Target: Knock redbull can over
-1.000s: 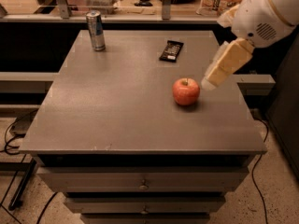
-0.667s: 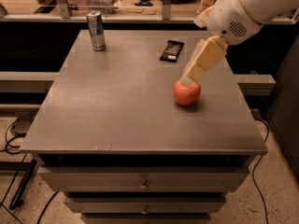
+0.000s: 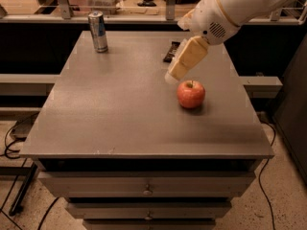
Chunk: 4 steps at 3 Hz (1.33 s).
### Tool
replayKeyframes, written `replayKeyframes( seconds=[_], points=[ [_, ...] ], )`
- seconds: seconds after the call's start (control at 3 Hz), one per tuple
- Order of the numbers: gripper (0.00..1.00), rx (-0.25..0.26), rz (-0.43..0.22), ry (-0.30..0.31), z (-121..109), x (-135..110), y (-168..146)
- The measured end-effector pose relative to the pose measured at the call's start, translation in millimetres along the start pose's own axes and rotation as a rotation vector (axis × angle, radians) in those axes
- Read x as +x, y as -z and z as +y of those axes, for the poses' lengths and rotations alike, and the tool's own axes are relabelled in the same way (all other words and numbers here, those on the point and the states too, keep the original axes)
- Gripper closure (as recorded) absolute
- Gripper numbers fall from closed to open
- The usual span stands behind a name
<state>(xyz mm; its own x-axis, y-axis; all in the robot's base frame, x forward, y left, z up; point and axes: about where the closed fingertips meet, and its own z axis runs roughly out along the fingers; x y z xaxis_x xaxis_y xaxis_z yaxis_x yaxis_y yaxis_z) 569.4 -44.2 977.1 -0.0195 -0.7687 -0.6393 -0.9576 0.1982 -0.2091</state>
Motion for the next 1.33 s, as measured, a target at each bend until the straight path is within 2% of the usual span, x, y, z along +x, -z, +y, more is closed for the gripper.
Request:
replayKeyframes(
  seconds=[0.33, 0.67, 1.0, 1.33],
  points=[
    [0.00, 0.025, -0.074, -0.024, -8.8, -8.6, -15.8],
    [0.00, 0.014, -0.196, -0.039, -34.3, -30.9, -60.5],
    [0.00, -0.003, -0.328, -0.101, -72.6, -56.9, -118.3],
    [0.00, 0.009, -0.403, -0.151, -98.0, -69.2, -151.0]
  ],
)
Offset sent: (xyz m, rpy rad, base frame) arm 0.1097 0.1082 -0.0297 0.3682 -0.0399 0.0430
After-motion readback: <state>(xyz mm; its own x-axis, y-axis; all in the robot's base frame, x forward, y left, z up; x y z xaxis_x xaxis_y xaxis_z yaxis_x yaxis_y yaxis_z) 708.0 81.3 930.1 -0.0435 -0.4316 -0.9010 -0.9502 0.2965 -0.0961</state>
